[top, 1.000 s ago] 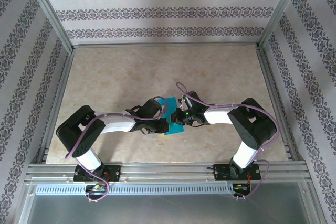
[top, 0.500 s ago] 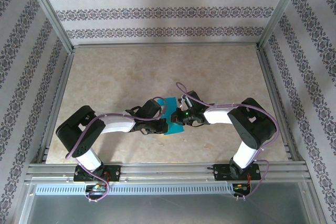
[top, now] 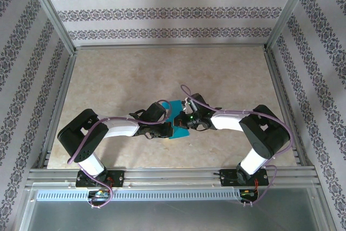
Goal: Fold a paper plane with a square sheet of paper (fold left side to right side)
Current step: Fold the triangle a second time at the center of the table.
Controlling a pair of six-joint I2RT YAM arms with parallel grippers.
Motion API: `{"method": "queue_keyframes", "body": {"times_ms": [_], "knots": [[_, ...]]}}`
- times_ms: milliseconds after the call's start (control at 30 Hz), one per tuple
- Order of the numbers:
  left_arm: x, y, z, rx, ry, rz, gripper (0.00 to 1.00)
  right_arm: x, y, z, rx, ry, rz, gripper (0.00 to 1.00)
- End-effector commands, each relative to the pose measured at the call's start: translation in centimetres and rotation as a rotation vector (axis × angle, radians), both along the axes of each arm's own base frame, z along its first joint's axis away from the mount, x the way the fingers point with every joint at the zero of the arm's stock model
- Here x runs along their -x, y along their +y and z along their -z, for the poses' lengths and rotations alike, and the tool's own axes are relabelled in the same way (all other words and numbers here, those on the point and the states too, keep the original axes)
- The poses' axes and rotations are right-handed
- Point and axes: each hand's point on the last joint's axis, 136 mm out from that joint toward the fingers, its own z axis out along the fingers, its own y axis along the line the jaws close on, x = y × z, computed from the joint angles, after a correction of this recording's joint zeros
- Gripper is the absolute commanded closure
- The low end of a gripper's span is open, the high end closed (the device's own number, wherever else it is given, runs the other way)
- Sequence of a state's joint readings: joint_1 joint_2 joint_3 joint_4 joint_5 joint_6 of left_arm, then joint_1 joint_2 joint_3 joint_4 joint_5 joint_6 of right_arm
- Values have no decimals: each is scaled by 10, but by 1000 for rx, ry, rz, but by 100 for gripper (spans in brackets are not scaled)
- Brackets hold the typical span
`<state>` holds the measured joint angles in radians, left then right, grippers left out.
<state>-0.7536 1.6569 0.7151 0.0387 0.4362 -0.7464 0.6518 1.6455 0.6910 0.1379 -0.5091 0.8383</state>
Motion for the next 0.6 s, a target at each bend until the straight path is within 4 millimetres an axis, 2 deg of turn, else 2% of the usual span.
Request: {"method": "queue_keyframes", "body": {"times_ms": [0,333,567], "knots": [[10,13,16,-71,24,-10,100,5,2,9,8,6,-5,100],[11,19,19,-109,34,-20,100,1,-10,32,101,5,-6,100],[14,24,25,-136,54,-25,100,-10,-23,33,108,-12,19,100]]}}
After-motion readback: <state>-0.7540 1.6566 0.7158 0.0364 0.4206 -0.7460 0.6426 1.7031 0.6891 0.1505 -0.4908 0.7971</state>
